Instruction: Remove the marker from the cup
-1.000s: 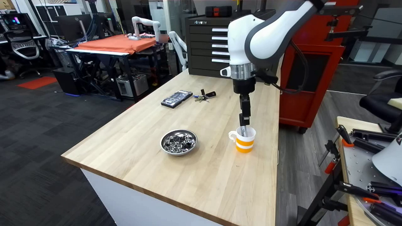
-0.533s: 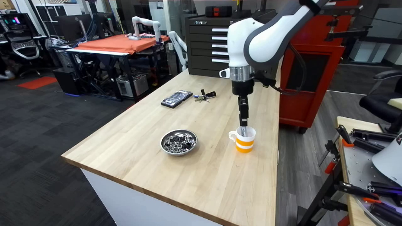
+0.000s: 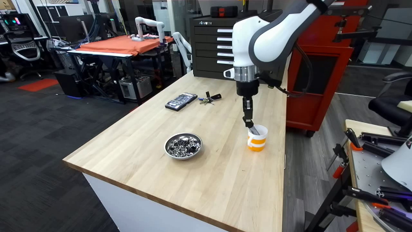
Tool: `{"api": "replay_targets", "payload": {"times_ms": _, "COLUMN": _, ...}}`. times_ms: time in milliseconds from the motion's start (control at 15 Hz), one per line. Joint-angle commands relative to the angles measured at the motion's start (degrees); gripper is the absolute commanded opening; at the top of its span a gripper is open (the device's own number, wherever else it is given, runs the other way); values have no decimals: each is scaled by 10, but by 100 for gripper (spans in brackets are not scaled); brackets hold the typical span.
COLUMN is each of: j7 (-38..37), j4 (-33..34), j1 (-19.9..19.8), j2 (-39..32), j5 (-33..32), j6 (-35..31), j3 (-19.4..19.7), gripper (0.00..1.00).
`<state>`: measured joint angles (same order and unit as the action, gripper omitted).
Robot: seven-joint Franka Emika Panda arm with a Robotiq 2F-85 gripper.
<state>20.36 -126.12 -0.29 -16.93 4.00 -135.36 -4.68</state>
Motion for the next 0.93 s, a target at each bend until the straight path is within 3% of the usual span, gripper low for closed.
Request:
{"api": "replay_targets", "payload": {"times_ms": 0, "j7": 10, "j4": -6, "j1": -6, "j2": 14, "j5": 7, "j6": 9, "j3": -7, "gripper": 5}}
{"api": "replay_targets", "payload": {"times_ms": 400, "j7": -11, "j4": -16, "j1": 4, "j2": 38, "j5": -5, "j6": 32, "j3": -9, "gripper": 6}}
{"api": "replay_targets", "payload": {"times_ms": 867, "j7": -58, "j4": -7, "j1": 22, "j2": 93, "j5": -44, "j6": 103, "j3": -2, "gripper": 6}}
